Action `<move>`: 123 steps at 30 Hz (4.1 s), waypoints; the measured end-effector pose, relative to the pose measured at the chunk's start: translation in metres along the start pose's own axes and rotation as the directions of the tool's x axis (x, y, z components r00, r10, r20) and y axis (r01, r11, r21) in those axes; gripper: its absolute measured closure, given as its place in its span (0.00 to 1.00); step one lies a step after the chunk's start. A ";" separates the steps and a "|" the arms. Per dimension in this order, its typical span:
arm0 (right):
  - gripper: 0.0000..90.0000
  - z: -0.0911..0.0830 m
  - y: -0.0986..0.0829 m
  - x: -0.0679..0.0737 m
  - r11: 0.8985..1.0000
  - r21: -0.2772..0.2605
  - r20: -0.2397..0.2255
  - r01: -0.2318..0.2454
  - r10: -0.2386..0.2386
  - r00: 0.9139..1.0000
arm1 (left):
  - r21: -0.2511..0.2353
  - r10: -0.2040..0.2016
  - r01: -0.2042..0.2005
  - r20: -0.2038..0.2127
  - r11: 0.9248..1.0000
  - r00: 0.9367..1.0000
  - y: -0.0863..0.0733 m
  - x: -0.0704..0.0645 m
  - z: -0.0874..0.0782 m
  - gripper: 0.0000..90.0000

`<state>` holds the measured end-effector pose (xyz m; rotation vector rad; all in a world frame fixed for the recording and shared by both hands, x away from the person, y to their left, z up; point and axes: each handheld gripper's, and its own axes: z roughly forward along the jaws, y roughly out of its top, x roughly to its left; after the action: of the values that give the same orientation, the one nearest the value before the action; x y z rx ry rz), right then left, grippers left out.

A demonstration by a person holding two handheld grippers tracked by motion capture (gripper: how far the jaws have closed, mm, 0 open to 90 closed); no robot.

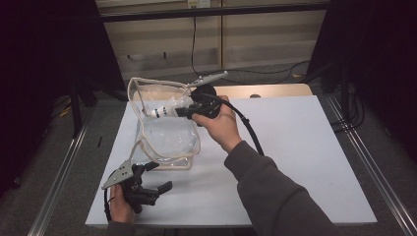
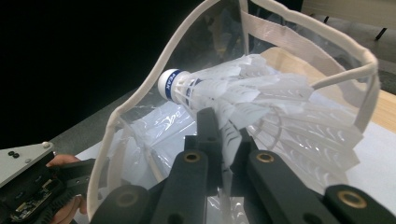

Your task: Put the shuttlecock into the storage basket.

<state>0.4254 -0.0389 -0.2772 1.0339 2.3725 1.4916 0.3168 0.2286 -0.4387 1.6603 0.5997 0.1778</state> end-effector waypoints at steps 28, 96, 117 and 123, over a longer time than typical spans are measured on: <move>0.98 0.030 -0.006 0.012 0.998 0.054 -0.010 0.011 -0.011 1.000 | 0.001 0.000 0.000 0.003 1.000 1.000 0.000 0.000 -0.001 0.03; 0.98 0.083 -0.005 0.005 0.998 0.062 0.066 -0.033 0.029 0.997 | -0.012 0.004 -0.005 -0.005 1.000 1.000 0.000 -0.001 -0.003 0.03; 0.98 0.101 -0.006 0.005 0.996 0.087 0.112 -0.033 0.023 0.993 | -0.011 0.005 -0.005 -0.003 1.000 1.000 0.000 -0.001 -0.003 0.03; 0.98 0.106 -0.008 0.003 0.994 0.097 0.118 -0.045 0.034 0.992 | -0.008 0.003 -0.003 -0.007 1.000 1.000 -0.001 -0.002 -0.003 0.03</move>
<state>0.4690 0.0384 -0.3358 1.1630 2.3790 1.2992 0.3139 0.2307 -0.4382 1.6534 0.6006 0.1877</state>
